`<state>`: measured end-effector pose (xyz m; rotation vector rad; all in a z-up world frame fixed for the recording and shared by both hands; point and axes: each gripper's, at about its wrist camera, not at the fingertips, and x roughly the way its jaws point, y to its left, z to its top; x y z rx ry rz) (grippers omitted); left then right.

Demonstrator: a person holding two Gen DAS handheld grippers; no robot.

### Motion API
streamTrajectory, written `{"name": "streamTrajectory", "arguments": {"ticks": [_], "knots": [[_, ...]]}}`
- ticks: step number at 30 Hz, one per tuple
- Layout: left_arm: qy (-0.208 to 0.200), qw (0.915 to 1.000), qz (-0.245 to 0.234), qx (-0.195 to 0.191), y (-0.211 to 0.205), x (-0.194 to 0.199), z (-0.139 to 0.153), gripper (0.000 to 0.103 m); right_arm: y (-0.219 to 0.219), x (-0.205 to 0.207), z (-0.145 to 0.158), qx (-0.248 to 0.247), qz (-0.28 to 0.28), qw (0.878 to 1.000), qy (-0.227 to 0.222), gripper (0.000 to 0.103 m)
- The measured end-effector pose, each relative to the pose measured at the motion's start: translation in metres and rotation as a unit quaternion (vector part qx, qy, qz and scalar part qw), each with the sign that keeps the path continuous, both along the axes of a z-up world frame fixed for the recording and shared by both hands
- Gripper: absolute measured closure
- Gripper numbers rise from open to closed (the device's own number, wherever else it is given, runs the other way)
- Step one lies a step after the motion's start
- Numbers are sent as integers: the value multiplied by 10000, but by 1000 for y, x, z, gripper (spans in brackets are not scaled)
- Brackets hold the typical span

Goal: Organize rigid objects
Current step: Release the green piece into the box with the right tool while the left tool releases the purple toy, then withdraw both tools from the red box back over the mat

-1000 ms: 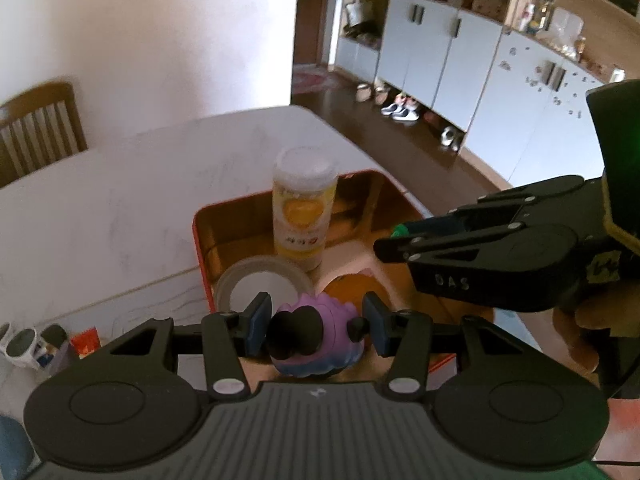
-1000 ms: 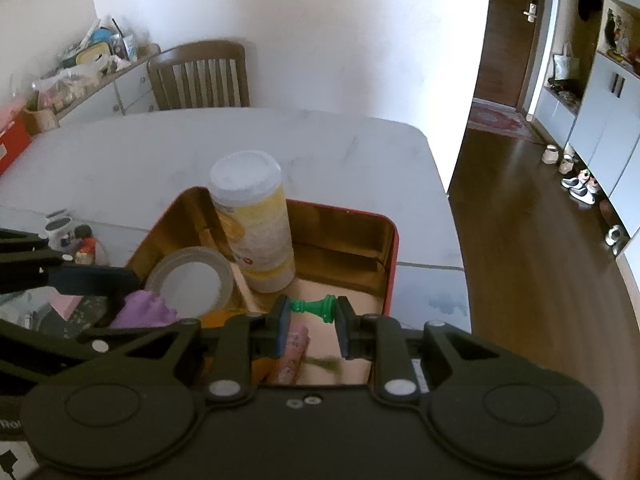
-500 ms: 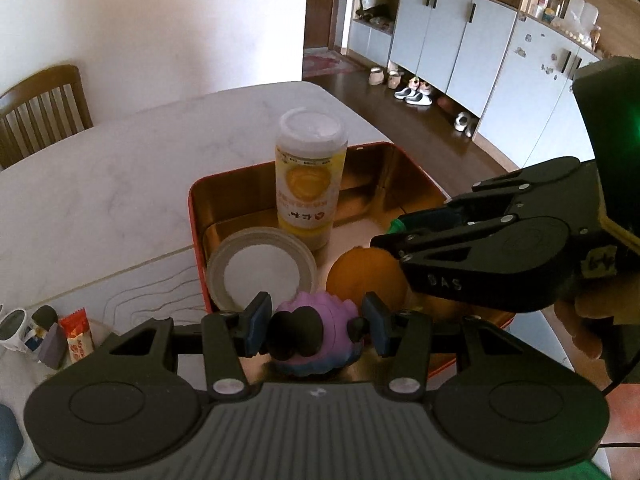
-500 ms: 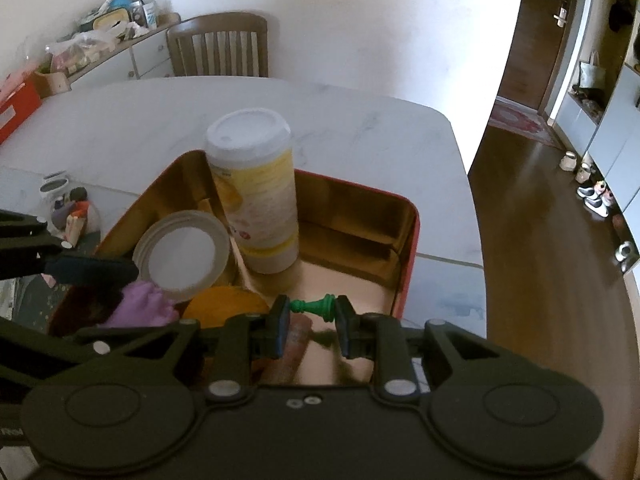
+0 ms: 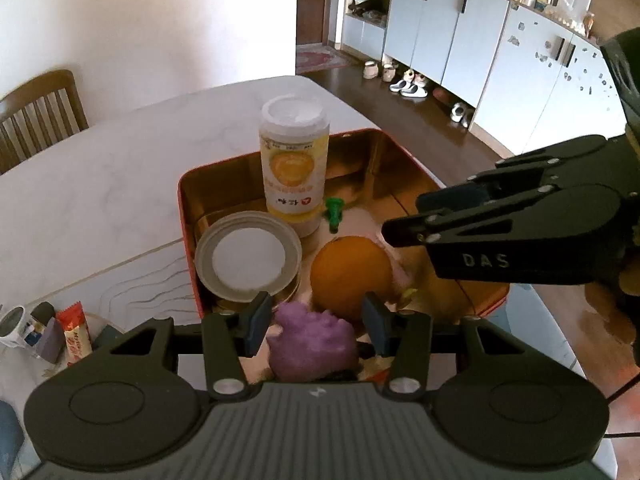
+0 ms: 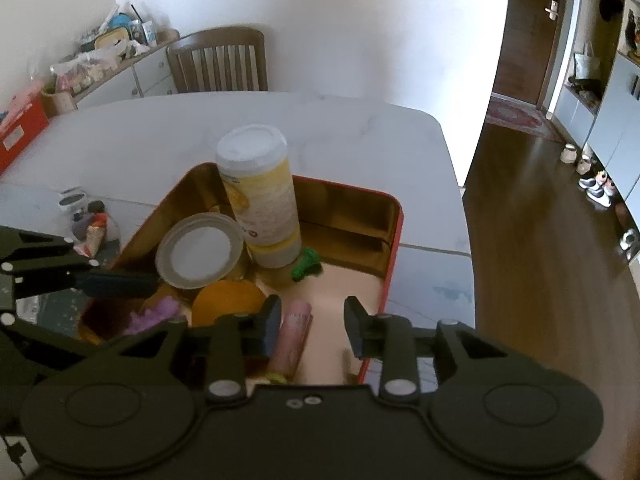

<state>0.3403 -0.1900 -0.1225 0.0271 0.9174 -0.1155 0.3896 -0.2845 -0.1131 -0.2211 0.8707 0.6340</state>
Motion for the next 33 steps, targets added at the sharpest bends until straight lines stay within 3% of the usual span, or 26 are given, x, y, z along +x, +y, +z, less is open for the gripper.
{"name": "streamTrajectory", "arguments": {"ticks": [16,19,27,29,33], "knots": [[-497,9985,84,-215,18,-36,40,52,-11,-44,36,420,-251,9988,-29,49],[-616,9978,117,-228,27,-45,48,46,-8,-53,43,544,-229,9982,35,45],[-886,9955,275,-216,62,-74,65,45,15,-80,59,697,-236,9972,-88,32],[-937,9948,349,-187,74,-80,68,39,22,-87,60,718,-216,9971,-116,30],[-1027,9934,488,-147,100,-92,72,38,41,-100,62,748,-188,9969,-165,23]]}}
